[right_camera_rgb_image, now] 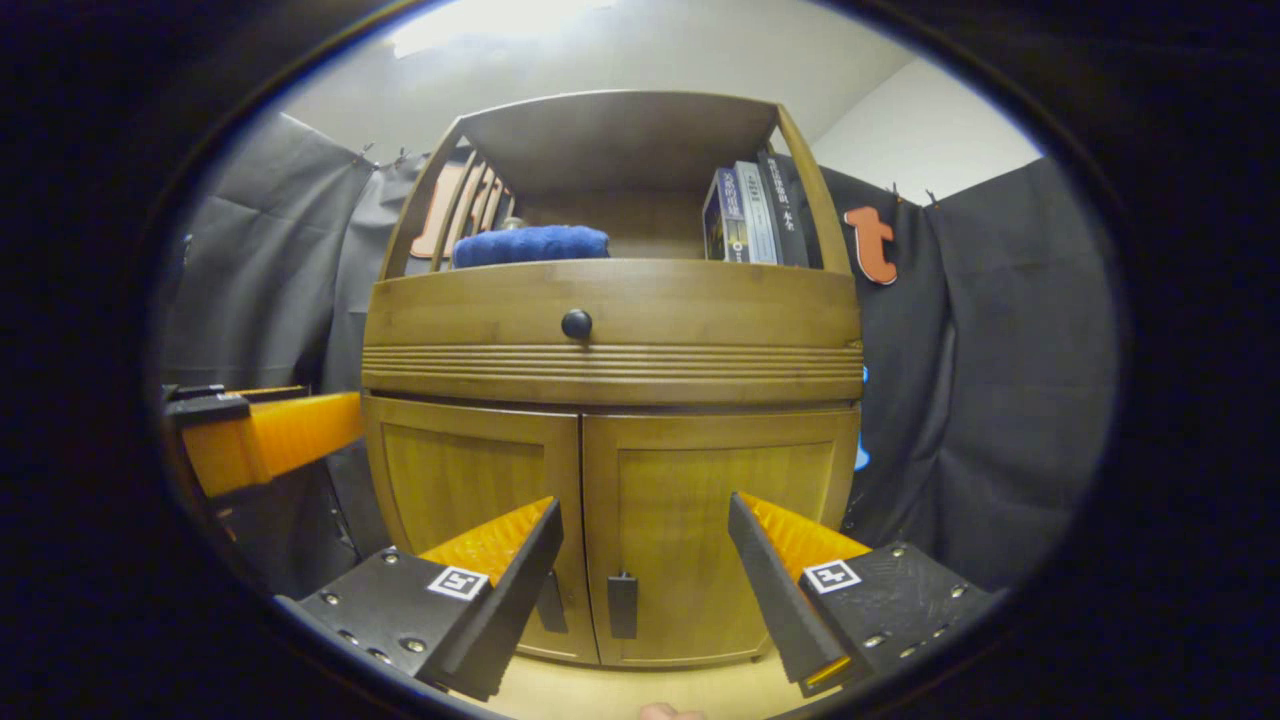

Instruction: Open the right door of the double-door shoe cabinet with the right hand, and open the left door with the left hand.

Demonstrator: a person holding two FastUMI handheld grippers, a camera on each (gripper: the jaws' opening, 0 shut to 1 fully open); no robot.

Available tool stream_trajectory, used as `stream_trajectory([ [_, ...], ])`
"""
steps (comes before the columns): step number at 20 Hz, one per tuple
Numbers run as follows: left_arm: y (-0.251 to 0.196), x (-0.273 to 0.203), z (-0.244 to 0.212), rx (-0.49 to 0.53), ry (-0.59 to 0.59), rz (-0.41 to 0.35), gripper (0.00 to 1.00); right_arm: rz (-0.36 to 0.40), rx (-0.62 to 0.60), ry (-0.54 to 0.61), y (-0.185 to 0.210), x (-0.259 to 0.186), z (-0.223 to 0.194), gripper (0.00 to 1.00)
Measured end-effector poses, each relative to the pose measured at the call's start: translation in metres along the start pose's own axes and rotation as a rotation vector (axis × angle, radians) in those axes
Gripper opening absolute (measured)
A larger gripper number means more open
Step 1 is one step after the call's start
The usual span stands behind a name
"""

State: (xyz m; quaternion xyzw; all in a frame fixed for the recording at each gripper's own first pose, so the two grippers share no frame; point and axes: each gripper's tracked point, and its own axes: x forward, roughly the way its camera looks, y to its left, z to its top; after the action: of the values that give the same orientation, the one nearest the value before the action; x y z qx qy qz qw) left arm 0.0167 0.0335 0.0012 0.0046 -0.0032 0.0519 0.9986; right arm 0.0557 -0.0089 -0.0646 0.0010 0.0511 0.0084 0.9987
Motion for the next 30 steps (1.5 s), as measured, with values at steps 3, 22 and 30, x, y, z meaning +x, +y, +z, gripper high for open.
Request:
stream_trajectory([
  [3,0.011,0.002,0.001,0.007,-0.004,0.035,0.92,-0.002,-0.018,0.052,-0.003,0.017,-0.029,0.99],
  [22,0.065,0.003,-0.007,0.035,0.01,0.167,0.92,0.034,0.024,0.341,0.018,0.102,-0.17,0.5],
  [30,0.063,-0.005,-0.003,0.027,0.004,0.151,0.92,-0.002,0.06,0.341,0.022,0.097,-0.17,0.28],
])
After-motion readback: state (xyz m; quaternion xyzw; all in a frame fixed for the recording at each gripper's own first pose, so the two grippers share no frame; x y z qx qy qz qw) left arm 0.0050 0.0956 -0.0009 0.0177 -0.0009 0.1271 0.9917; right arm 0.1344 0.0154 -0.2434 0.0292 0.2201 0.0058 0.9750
